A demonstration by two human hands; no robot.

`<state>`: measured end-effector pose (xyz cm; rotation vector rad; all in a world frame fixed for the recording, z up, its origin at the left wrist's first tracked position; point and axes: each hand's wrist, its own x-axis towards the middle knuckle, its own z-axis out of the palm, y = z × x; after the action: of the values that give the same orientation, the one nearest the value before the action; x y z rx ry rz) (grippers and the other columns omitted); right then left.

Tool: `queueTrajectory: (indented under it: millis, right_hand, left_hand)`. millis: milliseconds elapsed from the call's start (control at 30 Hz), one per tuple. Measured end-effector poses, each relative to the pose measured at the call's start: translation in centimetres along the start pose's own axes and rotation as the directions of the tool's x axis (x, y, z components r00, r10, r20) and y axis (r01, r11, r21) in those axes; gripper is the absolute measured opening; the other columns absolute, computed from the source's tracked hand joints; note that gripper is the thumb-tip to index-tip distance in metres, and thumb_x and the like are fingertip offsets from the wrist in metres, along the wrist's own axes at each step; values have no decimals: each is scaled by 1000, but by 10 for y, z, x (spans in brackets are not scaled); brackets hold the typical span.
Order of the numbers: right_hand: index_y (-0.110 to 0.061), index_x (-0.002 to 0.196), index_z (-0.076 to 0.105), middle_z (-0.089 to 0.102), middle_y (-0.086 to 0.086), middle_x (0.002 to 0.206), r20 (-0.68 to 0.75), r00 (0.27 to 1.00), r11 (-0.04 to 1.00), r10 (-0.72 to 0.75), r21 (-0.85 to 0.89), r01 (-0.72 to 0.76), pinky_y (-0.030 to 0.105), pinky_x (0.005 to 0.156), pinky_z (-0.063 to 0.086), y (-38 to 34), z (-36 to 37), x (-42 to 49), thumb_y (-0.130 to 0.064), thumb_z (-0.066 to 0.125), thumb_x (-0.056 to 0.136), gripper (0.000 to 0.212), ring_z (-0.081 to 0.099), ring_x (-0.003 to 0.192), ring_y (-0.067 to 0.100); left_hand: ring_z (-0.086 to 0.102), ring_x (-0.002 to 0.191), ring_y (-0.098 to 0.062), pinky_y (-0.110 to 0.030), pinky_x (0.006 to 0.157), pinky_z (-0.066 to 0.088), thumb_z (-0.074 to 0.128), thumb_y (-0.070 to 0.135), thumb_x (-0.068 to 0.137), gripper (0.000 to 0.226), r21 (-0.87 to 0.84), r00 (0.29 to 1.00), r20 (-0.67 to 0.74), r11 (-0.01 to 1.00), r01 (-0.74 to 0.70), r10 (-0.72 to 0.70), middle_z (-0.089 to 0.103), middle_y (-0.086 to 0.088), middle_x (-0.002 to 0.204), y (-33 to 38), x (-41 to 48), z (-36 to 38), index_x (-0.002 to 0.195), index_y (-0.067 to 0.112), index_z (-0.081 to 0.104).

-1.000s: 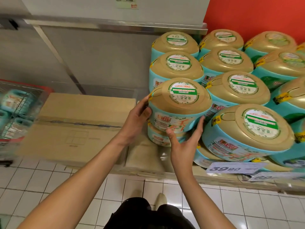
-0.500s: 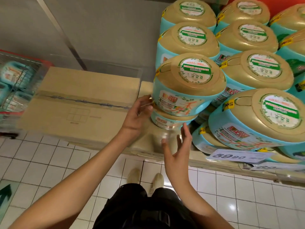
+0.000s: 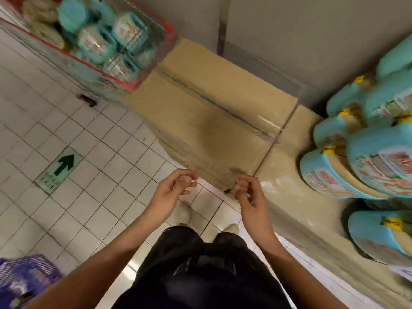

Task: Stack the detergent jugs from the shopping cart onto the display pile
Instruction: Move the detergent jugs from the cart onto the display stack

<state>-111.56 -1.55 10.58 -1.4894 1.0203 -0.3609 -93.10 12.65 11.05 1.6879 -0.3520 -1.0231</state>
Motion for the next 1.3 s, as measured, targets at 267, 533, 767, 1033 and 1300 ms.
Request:
queueTrajectory:
  millis: [267,533,767,1033,1300]
  right_hand:
    - [-25,121,63,69,-11,100,207,978,989,19,-147,12,20,85,53,-48,112,54,-14,54,108,19,66,98,7]
    - [-9,121,63,66,8,100,312,943,988,117,-130,-80,21,74,58,-82,208,119,-6,45,111,20,65,83,16]
    - [2,125,63,70,19,105,365,914,976,178,-183,-117,33,81,58,-123,295,203,-8,47,111,23,67,92,26]
    - [-14,115,69,76,6,103,474,856,970,206,-215,-115,32,80,58,-192,450,323,-22,50,111,21,74,98,25]
    - [-12,118,68,74,12,110,589,795,981,148,-189,-42,30,81,60,-286,596,423,-21,48,113,23,74,99,22]
  left_hand:
    - [74,107,-25,-45,94,57,55,28,106,21,-139,953,-294,990,32,-72,78,-4,114,-38,-19,-156,111,27,75]
    - [74,103,-29,-48,91,57,50,35,101,27,-226,881,-463,974,-12,-96,78,-5,109,-32,15,-264,109,24,74]
    - [74,105,-23,-30,86,61,47,34,105,27,-233,825,-564,967,-105,-47,77,-3,111,8,88,-355,113,25,72]
    - [73,105,-23,-36,87,59,43,19,113,27,-286,745,-643,958,-18,-178,77,-3,110,25,158,-466,114,18,70]
    - [74,104,-25,-40,89,59,44,15,112,26,-279,696,-677,958,59,-240,76,-6,111,50,210,-586,114,19,70]
